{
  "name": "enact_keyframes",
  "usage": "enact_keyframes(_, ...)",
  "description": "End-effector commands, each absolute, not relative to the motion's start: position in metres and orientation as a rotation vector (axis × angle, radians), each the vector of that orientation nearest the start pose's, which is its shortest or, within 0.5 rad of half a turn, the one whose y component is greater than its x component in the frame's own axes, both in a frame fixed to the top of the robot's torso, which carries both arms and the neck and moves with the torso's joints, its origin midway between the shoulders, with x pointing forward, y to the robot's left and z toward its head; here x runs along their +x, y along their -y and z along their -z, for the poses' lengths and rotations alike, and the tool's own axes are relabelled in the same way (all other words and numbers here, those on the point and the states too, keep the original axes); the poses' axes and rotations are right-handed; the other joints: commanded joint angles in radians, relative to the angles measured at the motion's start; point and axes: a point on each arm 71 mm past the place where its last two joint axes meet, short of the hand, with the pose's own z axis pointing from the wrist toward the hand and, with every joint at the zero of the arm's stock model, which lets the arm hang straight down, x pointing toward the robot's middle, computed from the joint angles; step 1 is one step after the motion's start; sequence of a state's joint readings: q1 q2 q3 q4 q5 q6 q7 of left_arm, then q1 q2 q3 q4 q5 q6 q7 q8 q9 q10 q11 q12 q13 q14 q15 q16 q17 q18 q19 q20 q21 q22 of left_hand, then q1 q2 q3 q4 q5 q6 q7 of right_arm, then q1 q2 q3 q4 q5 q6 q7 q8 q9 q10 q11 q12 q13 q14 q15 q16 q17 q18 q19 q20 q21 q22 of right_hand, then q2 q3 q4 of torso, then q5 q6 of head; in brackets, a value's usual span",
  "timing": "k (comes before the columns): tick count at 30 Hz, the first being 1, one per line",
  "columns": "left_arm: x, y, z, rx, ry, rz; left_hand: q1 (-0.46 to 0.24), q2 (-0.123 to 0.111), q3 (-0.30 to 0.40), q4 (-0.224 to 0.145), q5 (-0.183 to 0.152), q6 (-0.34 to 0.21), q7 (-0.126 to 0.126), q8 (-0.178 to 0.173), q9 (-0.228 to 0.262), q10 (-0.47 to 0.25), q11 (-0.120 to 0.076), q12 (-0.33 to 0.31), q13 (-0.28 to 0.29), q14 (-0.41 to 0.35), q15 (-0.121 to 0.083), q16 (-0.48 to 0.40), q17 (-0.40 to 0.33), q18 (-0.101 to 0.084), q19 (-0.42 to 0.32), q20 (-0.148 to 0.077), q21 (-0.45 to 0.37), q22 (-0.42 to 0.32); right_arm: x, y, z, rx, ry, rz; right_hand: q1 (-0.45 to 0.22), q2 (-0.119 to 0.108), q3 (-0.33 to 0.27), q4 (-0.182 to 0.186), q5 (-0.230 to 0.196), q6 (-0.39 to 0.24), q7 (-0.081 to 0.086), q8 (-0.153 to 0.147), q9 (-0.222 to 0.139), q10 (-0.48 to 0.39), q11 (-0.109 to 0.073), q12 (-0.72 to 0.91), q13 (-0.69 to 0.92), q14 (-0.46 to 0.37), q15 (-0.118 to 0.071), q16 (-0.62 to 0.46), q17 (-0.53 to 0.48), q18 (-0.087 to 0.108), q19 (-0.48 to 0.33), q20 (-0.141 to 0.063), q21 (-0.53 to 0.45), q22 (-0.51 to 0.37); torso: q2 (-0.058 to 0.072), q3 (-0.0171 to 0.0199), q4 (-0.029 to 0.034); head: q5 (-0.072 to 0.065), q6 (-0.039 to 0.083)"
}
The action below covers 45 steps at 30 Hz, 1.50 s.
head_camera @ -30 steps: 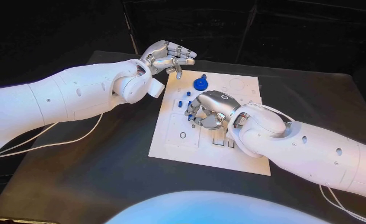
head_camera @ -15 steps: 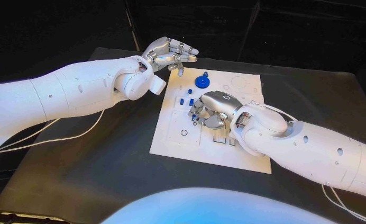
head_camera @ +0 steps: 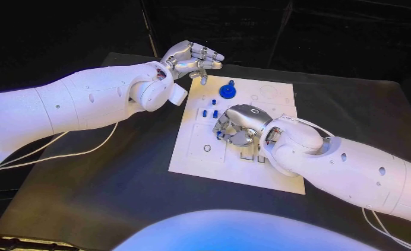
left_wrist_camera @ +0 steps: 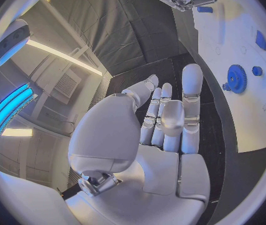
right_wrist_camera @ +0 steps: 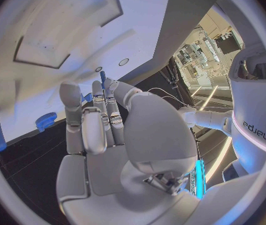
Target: Assemble the parts on the task board
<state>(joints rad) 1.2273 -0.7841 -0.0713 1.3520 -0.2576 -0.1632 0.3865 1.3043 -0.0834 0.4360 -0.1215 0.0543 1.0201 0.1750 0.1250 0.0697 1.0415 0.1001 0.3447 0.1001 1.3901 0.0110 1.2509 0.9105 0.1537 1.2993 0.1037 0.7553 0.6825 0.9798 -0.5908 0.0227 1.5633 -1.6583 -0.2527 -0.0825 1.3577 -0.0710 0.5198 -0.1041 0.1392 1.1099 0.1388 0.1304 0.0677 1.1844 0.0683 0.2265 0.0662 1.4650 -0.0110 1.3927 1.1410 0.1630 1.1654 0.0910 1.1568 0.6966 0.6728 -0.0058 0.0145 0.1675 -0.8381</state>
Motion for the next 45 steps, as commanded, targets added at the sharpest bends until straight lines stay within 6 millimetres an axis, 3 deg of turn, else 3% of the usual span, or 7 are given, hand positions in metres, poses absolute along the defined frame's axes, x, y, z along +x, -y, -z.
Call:
enact_keyframes(1, 0.516, -0.217, 0.182, -0.798, -1.545, 1.504, -0.009, 0.002, -0.003, 0.001, -0.002, -0.004, 0.0, 0.004, -0.001, -0.009, 0.001, 0.004, 0.002, -0.006, -0.001, -0.002, -0.002, 0.019, -0.003, 0.002, -0.003, -0.001, 0.415, 0.057, 0.247, -0.435, -1.724, -0.933, -0.007, 0.0, 0.006, 0.003, -0.004, 0.001, 0.008, 0.0, 0.001, 0.0, 0.004, -0.004, 0.0, 0.034, 0.001, 0.004, -0.001, -0.007, 0.0, 0.002, 0.005, 0.001, 0.001, 0.0004, 0.0003, -0.001, -0.001)
enact_keyframes(27, 0.516, -0.216, 0.182, -0.797, -1.55, 1.509, -0.01, 0.003, -0.004, 0.002, -0.002, -0.006, 0.001, 0.005, -0.001, -0.012, 0.001, 0.006, 0.002, -0.007, 0.0, -0.002, -0.003, 0.019, -0.004, 0.002, -0.004, -0.002, 0.419, 0.056, 0.253, -0.436, -1.742, -0.906, -0.009, 0.001, 0.005, 0.003, -0.004, 0.002, 0.008, 0.0, 0.001, 0.001, 0.004, -0.005, 0.0, 0.034, 0.001, 0.004, 0.0, -0.006, -0.001, 0.002, 0.005, -0.001, 0.001, -0.0003, 0.0004, -0.002, -0.004)
enact_keyframes(45, 0.517, -0.215, 0.182, -0.798, -1.552, 1.508, -0.01, 0.003, -0.004, 0.002, -0.002, -0.006, 0.001, 0.005, -0.001, -0.012, 0.001, 0.006, 0.002, -0.007, 0.0, -0.002, -0.003, 0.019, -0.004, 0.002, -0.004, -0.002, 0.407, 0.056, 0.267, -0.523, -1.822, -0.844, -0.016, -0.003, 0.001, 0.005, -0.008, 0.003, 0.007, -0.003, 0.001, 0.001, 0.004, -0.009, 0.001, 0.032, 0.001, 0.001, -0.009, -0.004, -0.008, 0.003, 0.0, -0.011, 0.001, 0.0003, 0.0001, -0.005, -0.01)
